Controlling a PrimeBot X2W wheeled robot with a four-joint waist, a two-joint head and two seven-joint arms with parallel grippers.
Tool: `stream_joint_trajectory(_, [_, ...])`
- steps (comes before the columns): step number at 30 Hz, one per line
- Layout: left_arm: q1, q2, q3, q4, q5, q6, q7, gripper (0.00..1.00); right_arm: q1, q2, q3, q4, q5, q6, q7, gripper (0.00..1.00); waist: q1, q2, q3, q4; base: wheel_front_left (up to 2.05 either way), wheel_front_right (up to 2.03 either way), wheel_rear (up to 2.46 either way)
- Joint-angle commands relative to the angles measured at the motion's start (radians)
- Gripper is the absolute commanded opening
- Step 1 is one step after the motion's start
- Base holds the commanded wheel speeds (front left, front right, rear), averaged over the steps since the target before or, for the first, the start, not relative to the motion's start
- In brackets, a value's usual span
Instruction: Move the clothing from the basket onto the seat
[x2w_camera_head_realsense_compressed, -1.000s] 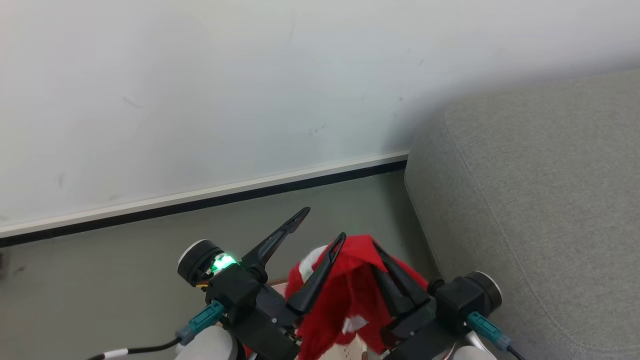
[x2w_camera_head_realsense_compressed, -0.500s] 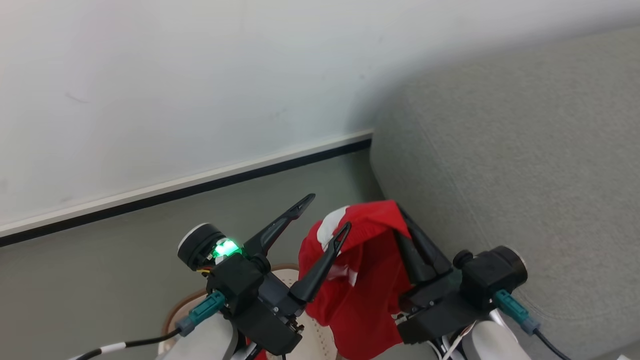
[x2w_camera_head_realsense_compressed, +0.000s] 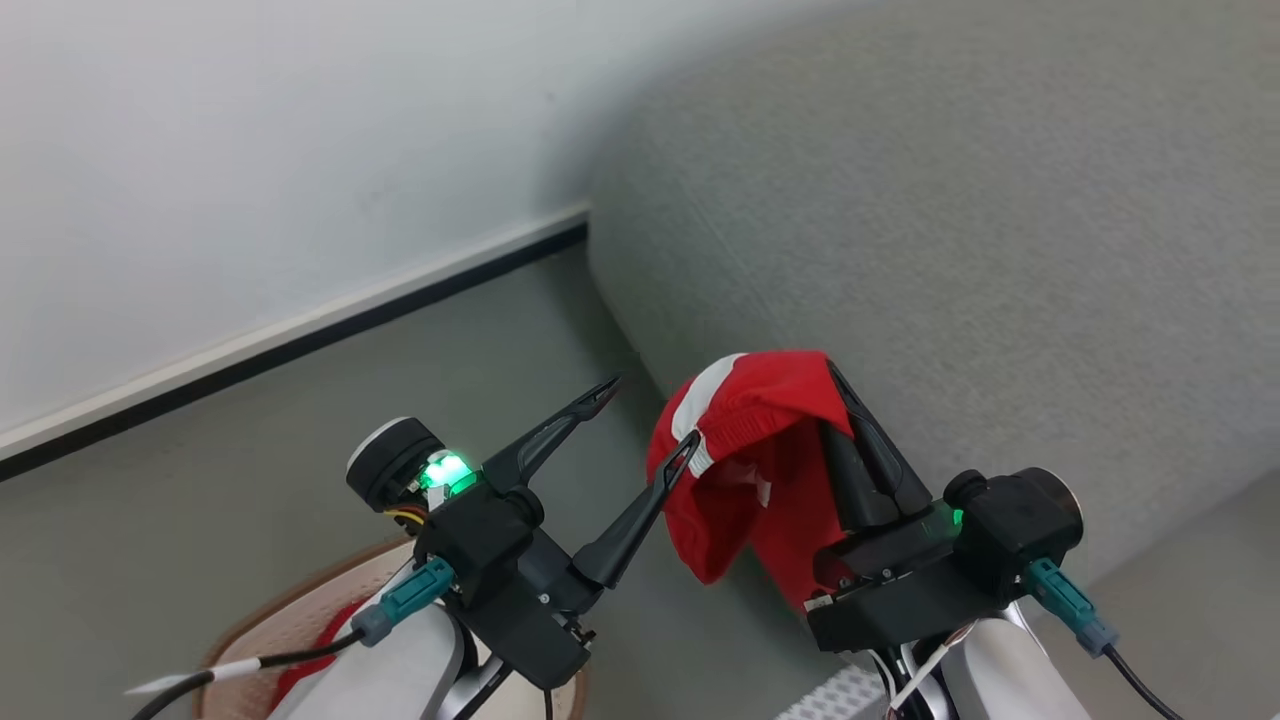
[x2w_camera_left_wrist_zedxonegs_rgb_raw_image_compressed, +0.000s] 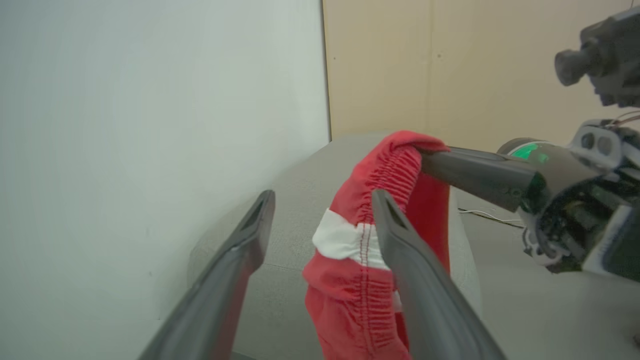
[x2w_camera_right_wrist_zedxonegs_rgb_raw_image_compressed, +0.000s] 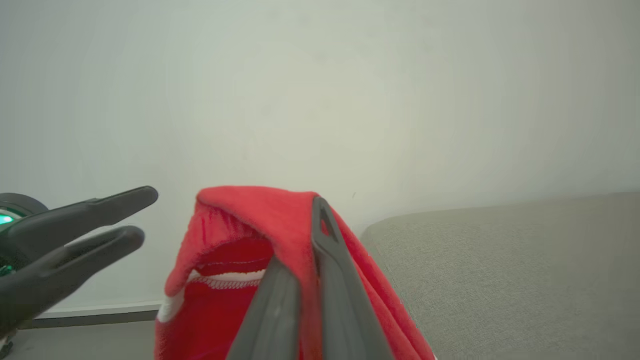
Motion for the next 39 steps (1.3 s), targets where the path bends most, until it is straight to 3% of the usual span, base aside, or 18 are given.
stream_joint_trajectory(1, [-0.018,0.012,-0.009,0.002,0.004,0.001,0.005,1.00,-0.009,0.010,-0.009,-0.009,-0.001,0.001,-0.001,0.00,-0.0001,-0.0001,0.057,-0.088,0.00,0.00,0.00])
stream_joint_trajectory(23, [-0.146,0.010,-0.143,0.077,-0.059,0.000,-0.008,1.00,0.017,0.032,-0.112,-0.057,-0.025,0.001,-0.001,0.00,-0.0001,-0.0001,0.121,-0.122,0.00,0.00,0.00])
stream_joint_trajectory(33, [-0.237,0.060,-0.192,0.017,-0.036,0.000,0.075,1.00,-0.213,-0.004,-0.191,-0.080,0.024,0.001,-0.001,0.00,-0.0001,-0.0001,0.277,-0.122,0.00,0.00,0.00])
stream_joint_trajectory(39, [-0.371,0.068,-0.293,-0.046,-0.047,-0.001,0.120,1.00,-0.468,-0.069,-0.407,-0.081,0.107,0.001,-0.001,0.00,-0.0001,-0.0001,0.445,-0.067,0.00,0.00,0.00])
